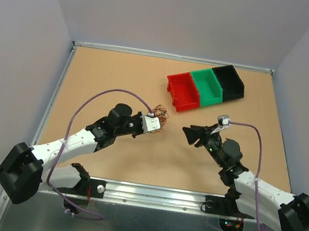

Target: Untangle the cables

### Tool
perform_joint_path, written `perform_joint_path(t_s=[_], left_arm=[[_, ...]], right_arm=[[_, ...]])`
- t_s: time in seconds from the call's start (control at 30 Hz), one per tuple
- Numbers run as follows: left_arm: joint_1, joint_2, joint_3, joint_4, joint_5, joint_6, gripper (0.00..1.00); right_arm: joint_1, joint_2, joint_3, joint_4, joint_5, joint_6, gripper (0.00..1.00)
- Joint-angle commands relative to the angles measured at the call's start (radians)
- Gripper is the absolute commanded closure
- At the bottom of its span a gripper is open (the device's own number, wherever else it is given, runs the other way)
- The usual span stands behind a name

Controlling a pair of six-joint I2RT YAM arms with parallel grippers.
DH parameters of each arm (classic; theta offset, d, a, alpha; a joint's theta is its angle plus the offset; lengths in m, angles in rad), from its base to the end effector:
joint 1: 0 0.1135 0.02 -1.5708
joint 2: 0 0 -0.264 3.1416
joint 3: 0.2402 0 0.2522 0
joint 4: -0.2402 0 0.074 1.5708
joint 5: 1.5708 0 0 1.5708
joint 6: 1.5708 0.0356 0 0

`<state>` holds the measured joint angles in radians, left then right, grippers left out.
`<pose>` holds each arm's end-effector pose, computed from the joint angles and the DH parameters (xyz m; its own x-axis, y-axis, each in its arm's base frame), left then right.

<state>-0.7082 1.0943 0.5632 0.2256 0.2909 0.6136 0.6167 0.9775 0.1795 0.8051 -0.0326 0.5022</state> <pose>0.1784 -0.1662 0.2432 0.2917 0.4765 -0.8294 0.8109 0.3368 0.4786 0.1592 0.1143 0.1997 -0.2860 0.3870 -0.8766 -0.5328 0.6962 0.4811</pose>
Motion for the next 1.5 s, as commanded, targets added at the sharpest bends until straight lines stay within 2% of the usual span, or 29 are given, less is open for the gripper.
perform_joint_path(t_s=[0.0,0.03,0.1,0.4,0.7,0.8,0.9,0.93,1.0,1.03,1.13,1.33,1.47], left_arm=[[0.001,-0.025,0.023,-0.032,0.149,0.047,1.0],[0.001,-0.022,0.029,-0.045,0.16,0.052,0.99],[0.001,-0.01,0.043,-0.077,0.194,0.072,0.98],[0.0,-0.031,0.041,-0.126,0.286,0.123,0.95],[-0.036,0.009,0.053,-0.163,0.278,0.146,0.94],[-0.04,-0.001,0.052,-0.161,0.271,0.146,0.94],[-0.04,-0.019,0.049,-0.14,0.246,0.135,0.95],[-0.04,-0.025,0.046,-0.129,0.237,0.127,0.95],[-0.04,-0.048,0.029,-0.102,0.215,0.118,0.95],[-0.04,-0.056,0.023,-0.094,0.212,0.118,0.95],[-0.04,-0.074,0.01,-0.072,0.188,0.109,0.95],[-0.04,-0.068,0.012,-0.014,0.071,0.042,0.95],[-0.039,-0.06,0.007,0.023,0.022,0.023,0.95]], right_arm=[[0.008,-0.03,-0.015,-0.055,-0.022,-0.051,0.18],[0.008,-0.02,-0.008,-0.055,-0.044,-0.053,0.08],[0.008,0.027,0.017,-0.05,-0.082,-0.054,0.03],[0.017,0.281,0.09,0.091,-0.217,-0.053,0.01],[0.083,0.435,0.166,0.164,-0.256,-0.071,0.01],[0.087,0.495,0.198,0.172,-0.268,-0.067,0.08],[0.091,0.529,0.219,0.174,-0.279,-0.059,0.29],[0.094,0.53,0.221,0.174,-0.277,-0.057,0.41],[0.094,0.521,0.215,0.174,-0.279,-0.056,0.58],[0.094,0.515,0.212,0.172,-0.273,-0.056,0.77],[0.094,0.471,0.181,0.172,-0.242,-0.051,1.0],[0.094,0.314,0.101,0.155,-0.164,-0.042,0.99],[0.095,0.099,0.04,0.039,-0.104,-0.048,0.99]])
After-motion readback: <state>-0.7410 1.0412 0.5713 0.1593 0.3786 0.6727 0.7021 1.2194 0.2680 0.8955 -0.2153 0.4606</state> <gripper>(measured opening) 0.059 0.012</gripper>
